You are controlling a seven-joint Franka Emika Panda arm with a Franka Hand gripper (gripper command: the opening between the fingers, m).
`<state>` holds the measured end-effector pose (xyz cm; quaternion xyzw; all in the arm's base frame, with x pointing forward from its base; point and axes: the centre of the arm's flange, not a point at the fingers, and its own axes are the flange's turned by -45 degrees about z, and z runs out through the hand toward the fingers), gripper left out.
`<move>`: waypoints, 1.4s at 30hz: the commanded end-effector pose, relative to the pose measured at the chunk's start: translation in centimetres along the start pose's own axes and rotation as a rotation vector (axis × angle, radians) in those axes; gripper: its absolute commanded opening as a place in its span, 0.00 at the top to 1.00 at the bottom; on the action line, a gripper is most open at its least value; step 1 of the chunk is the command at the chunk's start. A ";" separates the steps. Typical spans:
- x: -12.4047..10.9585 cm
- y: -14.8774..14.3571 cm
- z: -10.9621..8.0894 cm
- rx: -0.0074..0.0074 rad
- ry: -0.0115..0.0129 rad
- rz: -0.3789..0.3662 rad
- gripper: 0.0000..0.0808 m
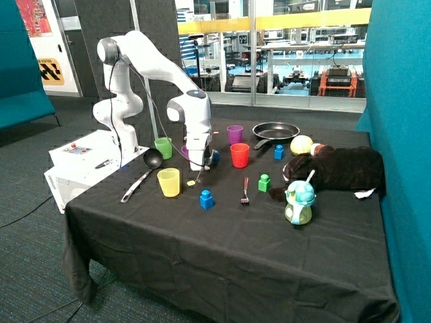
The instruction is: Prepare two cups of tea
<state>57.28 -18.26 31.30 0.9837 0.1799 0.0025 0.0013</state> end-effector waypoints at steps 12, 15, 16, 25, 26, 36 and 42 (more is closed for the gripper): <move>1.3 0.2 -4.9 0.0036 -0.0043 -0.060 1.00; 1.0 0.4 -5.2 0.0036 -0.0043 -0.061 1.00; 0.7 0.6 -5.4 0.0036 -0.0043 -0.062 1.00; -0.9 1.3 -7.4 0.0036 -0.0043 -0.074 1.00; -1.1 1.4 -7.6 0.0036 -0.0043 -0.073 1.00; -2.7 2.4 -9.2 0.0036 -0.0043 -0.064 1.00; -3.5 3.4 -10.1 0.0036 -0.0043 -0.064 1.00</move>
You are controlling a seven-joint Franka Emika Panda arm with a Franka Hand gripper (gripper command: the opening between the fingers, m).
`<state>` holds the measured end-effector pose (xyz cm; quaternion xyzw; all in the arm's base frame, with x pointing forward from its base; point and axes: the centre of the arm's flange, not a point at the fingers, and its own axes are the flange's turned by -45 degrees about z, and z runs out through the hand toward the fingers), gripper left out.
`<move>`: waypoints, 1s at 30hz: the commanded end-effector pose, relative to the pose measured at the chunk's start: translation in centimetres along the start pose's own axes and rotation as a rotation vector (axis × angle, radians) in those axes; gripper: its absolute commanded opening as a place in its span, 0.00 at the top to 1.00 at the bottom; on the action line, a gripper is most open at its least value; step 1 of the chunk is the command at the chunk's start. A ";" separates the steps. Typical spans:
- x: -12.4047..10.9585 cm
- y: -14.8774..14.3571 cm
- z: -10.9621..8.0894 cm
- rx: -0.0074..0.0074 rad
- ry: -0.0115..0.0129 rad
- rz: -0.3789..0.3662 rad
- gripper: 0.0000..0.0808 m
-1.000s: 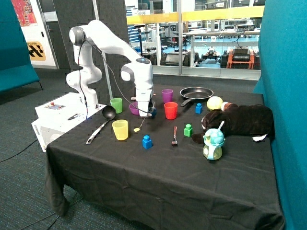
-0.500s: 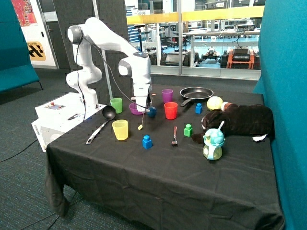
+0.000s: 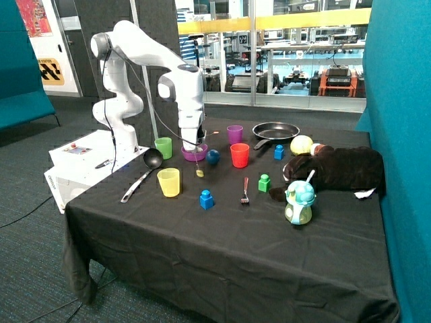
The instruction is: Prepare two cups of tea
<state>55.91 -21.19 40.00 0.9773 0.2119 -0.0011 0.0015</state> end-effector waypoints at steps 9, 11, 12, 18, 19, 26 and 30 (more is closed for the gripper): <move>-3.1 3.0 -1.8 0.0024 0.0028 0.044 1.00; -3.5 3.5 -1.6 0.0024 0.0028 0.059 1.00; -3.7 3.7 -1.5 0.0025 0.0028 0.067 1.00; -4.9 5.0 -0.8 0.0025 0.0027 0.117 1.00; -5.0 5.1 -0.7 0.0025 0.0027 0.119 1.00; -6.2 6.2 0.2 0.0026 0.0026 0.162 1.00; -6.6 6.7 0.5 0.0026 0.0026 0.181 1.00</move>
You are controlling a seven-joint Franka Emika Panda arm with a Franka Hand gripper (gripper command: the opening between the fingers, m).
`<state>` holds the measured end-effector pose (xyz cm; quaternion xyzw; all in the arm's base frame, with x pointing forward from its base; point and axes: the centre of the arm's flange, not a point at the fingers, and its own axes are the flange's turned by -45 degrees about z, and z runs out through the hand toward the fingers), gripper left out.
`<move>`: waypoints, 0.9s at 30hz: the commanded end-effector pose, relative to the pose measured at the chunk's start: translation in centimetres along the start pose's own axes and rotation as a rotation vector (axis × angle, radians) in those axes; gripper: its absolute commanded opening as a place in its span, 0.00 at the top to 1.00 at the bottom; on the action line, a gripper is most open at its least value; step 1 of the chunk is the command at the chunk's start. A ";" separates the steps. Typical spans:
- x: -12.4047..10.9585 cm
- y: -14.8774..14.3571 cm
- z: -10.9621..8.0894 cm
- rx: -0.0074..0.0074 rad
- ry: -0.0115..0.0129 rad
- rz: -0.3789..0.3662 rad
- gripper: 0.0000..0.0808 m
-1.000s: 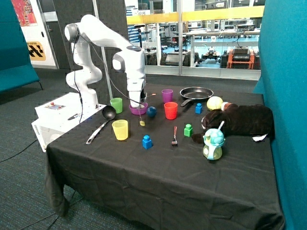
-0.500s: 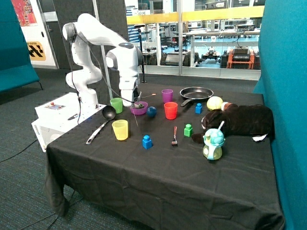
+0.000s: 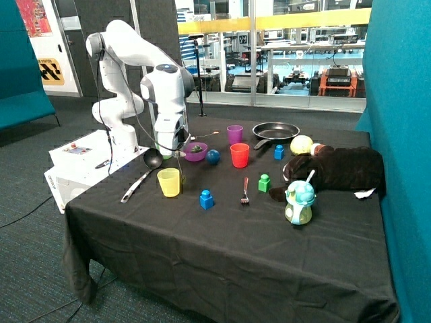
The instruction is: Prepare two cups of tea
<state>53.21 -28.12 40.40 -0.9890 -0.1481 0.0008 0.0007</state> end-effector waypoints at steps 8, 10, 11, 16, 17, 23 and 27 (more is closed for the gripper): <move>-1.1 1.6 1.3 -0.0015 0.0015 0.068 1.00; -1.3 1.6 1.4 -0.0015 0.0015 0.070 1.00; -1.4 1.5 1.4 -0.0015 0.0015 0.070 1.00; -1.5 1.5 1.8 -0.0015 0.0015 0.093 1.00; -1.6 1.5 1.8 -0.0015 0.0015 0.086 1.00; -1.8 1.4 2.1 -0.0015 0.0015 0.120 1.00; -2.3 1.3 2.8 -0.0014 0.0015 0.144 1.00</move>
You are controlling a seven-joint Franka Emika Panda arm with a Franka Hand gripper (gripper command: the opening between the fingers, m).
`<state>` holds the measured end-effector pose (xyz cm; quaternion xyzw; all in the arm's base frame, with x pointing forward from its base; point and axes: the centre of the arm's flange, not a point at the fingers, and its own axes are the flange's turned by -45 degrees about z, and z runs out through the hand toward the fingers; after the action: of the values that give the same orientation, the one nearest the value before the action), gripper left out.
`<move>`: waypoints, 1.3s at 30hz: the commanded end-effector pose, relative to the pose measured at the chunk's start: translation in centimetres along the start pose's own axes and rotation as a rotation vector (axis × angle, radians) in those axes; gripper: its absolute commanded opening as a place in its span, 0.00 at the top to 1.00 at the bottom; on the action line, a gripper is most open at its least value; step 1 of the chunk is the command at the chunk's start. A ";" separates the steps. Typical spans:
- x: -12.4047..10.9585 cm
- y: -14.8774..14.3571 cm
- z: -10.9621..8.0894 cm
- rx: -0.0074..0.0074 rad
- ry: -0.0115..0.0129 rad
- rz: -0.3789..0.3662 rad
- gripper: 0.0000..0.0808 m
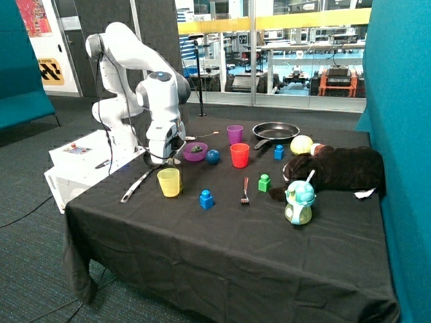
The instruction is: Prepare two cups of tea
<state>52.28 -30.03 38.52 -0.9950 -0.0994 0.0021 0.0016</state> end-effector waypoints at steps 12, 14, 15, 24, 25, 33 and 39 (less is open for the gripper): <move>-1.0 -0.2 1.5 -0.0036 0.0040 0.059 1.00; -1.0 -0.2 1.5 -0.0036 0.0040 0.057 1.00; -0.9 -0.2 1.5 -0.0036 0.0040 0.057 1.00; -0.2 -0.1 1.3 -0.0036 0.0040 0.042 0.46; -0.1 0.0 1.3 -0.0036 0.0040 0.041 0.42; 0.4 0.1 1.5 -0.0036 0.0040 0.043 0.25; 0.6 0.1 1.6 -0.0036 0.0040 0.043 0.24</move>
<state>52.22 -29.90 37.07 -0.9970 -0.0779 -0.0036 -0.0023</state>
